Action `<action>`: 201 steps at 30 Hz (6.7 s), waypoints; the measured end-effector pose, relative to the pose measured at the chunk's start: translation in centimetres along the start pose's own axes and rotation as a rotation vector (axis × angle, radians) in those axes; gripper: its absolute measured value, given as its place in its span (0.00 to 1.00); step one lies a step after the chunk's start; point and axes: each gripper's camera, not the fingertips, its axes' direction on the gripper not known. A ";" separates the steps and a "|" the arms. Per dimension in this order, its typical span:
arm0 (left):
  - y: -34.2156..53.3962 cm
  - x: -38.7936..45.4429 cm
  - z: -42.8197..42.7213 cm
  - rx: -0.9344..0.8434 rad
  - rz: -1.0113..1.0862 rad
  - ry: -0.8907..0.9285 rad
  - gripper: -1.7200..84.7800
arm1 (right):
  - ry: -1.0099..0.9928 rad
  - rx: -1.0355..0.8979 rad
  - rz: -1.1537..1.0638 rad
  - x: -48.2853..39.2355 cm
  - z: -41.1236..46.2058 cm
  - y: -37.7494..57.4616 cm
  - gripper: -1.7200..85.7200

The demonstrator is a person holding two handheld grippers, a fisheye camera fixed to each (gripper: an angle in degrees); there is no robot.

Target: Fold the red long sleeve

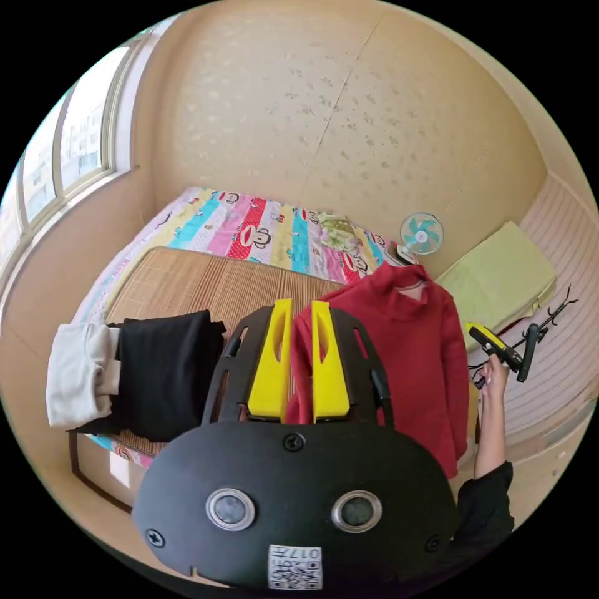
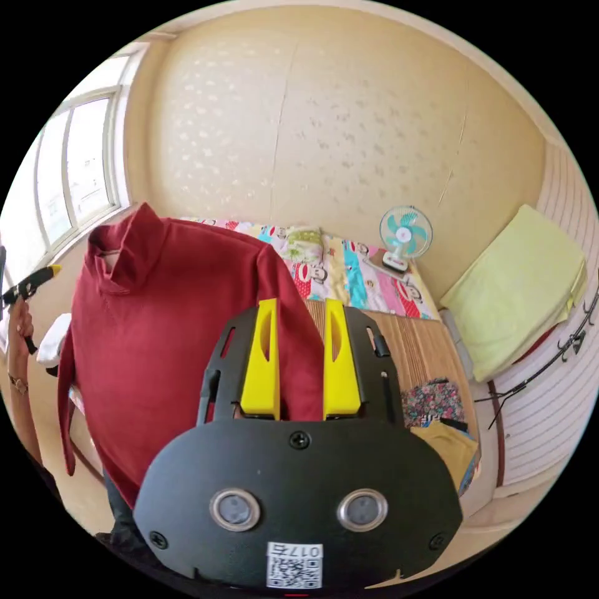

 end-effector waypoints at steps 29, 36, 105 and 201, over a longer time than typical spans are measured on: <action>33.5 -11.2 24.2 -0.751 0.253 -0.279 0.07 | -0.269 -0.240 0.329 1.4 17.8 45.8 0.10; 22.2 -16.1 12.2 -0.423 -0.067 0.761 0.05 | -0.332 -0.216 0.344 3.5 17.8 48.1 0.10; 48.2 -14.4 14.8 -0.462 -0.276 0.298 0.16 | -0.913 -0.204 0.083 -12.1 16.6 36.9 0.14; 44.6 -11.8 0.3 -0.080 -0.089 0.948 0.08 | -1.720 -0.116 0.473 13.5 20.3 40.6 0.18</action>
